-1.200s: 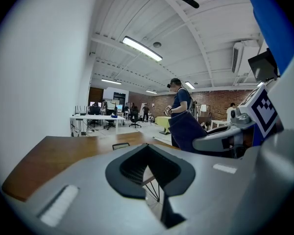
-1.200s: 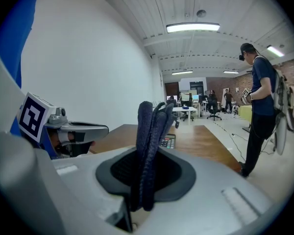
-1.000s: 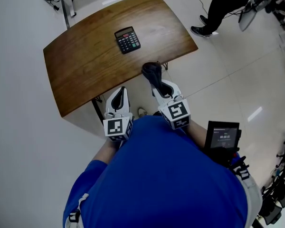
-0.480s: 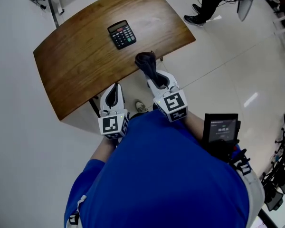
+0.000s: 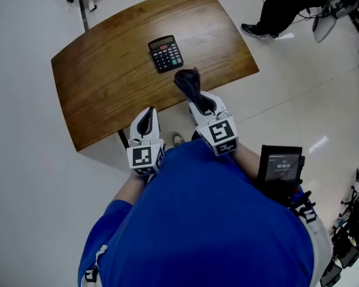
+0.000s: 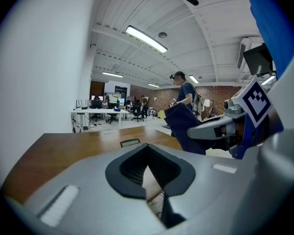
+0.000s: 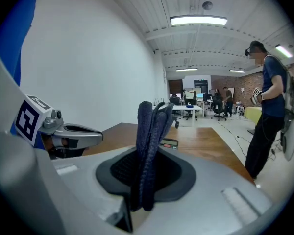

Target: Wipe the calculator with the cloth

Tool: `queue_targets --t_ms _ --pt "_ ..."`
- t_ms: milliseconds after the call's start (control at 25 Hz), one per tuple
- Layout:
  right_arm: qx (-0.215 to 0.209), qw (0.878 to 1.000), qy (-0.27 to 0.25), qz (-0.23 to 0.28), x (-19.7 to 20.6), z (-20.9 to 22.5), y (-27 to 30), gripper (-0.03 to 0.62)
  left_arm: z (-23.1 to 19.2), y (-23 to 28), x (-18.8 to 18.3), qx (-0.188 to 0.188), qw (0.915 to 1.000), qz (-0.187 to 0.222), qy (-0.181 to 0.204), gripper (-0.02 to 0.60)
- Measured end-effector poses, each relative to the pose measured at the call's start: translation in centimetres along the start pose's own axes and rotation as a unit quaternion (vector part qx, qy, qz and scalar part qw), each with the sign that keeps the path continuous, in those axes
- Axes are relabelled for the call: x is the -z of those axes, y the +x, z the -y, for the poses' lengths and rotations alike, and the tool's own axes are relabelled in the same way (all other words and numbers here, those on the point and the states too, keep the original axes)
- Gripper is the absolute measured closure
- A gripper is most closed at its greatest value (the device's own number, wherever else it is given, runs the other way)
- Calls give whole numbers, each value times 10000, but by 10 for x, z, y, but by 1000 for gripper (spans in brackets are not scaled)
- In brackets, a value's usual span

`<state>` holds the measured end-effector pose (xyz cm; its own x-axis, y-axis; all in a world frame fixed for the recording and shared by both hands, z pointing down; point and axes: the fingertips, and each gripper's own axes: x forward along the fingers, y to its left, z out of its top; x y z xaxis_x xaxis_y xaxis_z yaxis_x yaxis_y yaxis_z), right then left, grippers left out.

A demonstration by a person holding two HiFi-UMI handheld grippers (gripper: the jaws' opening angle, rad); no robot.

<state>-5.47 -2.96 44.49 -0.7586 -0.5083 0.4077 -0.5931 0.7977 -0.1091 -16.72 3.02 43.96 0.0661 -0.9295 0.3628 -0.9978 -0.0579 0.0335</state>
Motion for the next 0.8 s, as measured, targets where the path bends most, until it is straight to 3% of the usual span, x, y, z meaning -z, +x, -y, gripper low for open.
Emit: queue_targets --t_ms 160,280,800 --pt "221 9987 435 -116 4 1 2 522 -6 6 -4 265 9983 -461 242 574" --pt "182 9984 500 -187 11 0 1 522 -3 4 5 259 9972 -636 295 574" --pt "-106 9996 -203 -191 13 -3 3 522 -11 -11 25 -372 9991 -208 25 574"
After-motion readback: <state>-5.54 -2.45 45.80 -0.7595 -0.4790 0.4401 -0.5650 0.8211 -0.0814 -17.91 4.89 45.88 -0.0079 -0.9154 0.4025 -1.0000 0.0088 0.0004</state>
